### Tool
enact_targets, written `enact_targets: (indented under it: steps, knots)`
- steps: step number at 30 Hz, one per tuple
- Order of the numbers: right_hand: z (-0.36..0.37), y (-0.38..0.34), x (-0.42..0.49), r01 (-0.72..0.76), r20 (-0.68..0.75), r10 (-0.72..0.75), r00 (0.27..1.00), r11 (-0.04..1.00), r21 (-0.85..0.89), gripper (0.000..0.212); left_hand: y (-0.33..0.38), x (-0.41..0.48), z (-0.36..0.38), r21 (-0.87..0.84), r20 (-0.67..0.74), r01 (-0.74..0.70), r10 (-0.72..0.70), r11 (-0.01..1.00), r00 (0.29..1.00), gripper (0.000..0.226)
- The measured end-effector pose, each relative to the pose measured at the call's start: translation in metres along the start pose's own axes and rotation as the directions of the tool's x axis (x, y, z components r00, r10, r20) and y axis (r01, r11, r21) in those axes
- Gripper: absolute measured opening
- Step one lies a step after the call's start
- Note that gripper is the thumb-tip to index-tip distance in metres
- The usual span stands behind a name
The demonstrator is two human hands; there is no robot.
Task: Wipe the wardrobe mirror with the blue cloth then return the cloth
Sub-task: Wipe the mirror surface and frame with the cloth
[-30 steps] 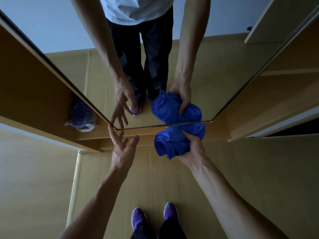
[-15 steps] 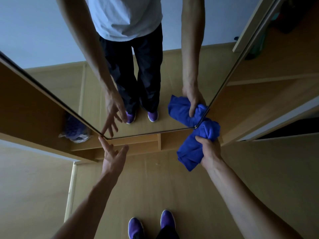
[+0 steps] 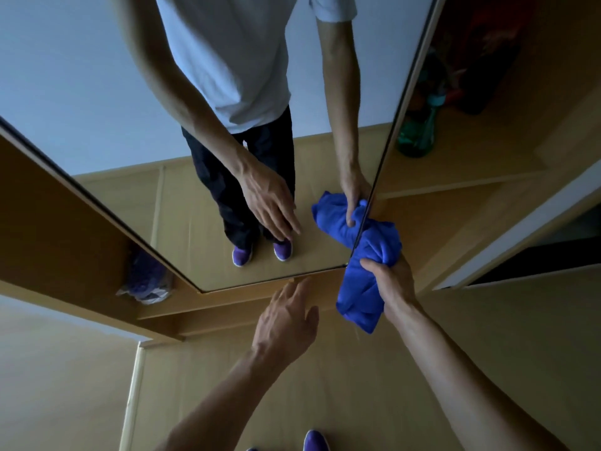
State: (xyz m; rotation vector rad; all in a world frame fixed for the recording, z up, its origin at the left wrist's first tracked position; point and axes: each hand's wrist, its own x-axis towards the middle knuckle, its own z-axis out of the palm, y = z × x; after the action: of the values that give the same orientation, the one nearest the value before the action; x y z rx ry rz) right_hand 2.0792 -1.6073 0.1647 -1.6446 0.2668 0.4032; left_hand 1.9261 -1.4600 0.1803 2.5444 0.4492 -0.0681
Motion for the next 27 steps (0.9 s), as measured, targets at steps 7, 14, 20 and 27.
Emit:
enact_targets:
  steps: [7, 14, 20, 27]
  knots:
    - [-0.01, -0.039, -0.013, 0.091, 0.049, -0.092, 0.995, 0.996, 0.01, 0.041, 0.078, 0.029, -0.071, 0.235, -0.228, -0.436, 0.485, 0.869, 0.844, 0.036]
    - [-0.011, -0.058, -0.024, 0.057, 0.013, -0.057, 0.998, 0.998, -0.011, 0.063, 0.155, 0.067, -0.145, 0.616, -0.172, -0.535, 0.762, 0.577, 0.624, 0.037]
    - [-0.012, -0.073, -0.024, 0.038, 0.016, -0.038, 0.999, 0.999, -0.038, 0.062, 0.175, 0.069, -0.162, 0.842, 0.005, -0.366, 0.673, 0.396, 0.74, 0.045]
    - [-0.016, -0.079, -0.025, 0.061, 0.014, -0.06, 0.998, 0.995, -0.08, 0.062, 0.175, 0.065, -0.162, 0.913, 0.046, -0.306, 0.677, 0.27, 0.734, 0.027]
